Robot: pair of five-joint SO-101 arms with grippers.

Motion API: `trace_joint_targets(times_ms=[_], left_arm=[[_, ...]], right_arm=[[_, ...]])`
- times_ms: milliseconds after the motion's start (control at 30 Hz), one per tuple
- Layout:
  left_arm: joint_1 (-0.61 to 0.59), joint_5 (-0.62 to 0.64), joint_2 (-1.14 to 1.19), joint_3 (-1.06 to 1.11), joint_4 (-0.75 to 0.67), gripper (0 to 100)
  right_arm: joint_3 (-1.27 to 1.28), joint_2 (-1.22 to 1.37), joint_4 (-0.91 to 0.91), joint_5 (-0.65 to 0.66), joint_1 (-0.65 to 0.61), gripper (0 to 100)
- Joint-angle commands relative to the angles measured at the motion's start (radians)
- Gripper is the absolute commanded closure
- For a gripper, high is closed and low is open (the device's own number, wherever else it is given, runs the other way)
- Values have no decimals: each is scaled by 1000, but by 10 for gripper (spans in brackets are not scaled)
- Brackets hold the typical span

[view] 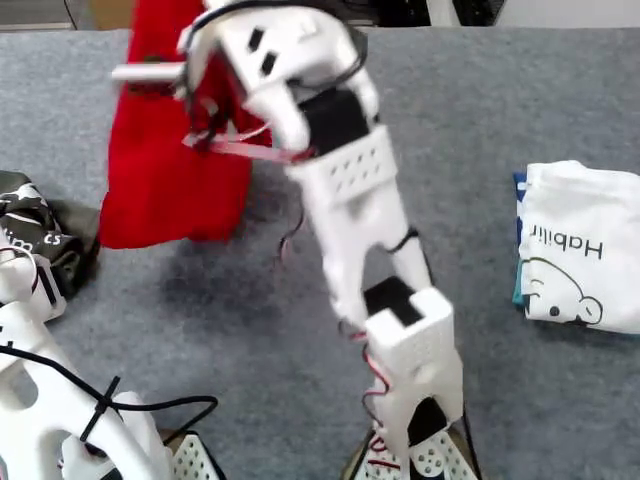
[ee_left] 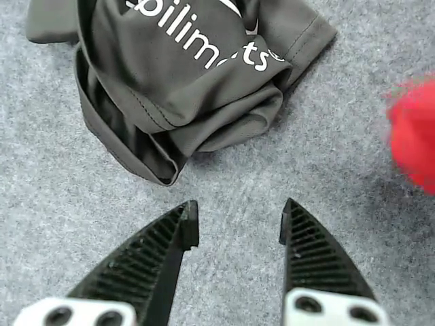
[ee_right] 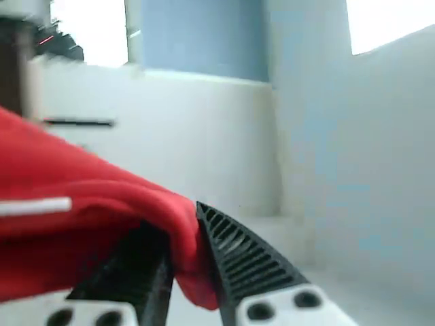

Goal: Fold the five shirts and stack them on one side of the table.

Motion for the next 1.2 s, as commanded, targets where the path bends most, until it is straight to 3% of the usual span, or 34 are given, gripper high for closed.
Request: trace_joint_targets(times_ms=[0, 267, 467, 633, 800, 933, 1167], left_arm=[[0, 9, -22, -49, 2, 794], [89, 11, -22, -55, 2, 794], [230, 63, -12, -100, -8, 794], [390, 161, -8, -123, -121, 794], [546, 166, 59, -137, -157, 794], [597, 169, 236, -210, -206, 794], [741, 137, 668, -531, -180, 794]], right_arm=[[96, 15, -14, 12, 134, 996], [208, 22, 450, -29, 259, 996], [196, 16, 743, -262, 323, 997], [124, -10, 1045, -497, 371, 997], [27, -16, 1321, -634, 424, 997], [-22, -19, 1349, -715, 489, 997], [-18, -13, 1349, -720, 501, 997]])
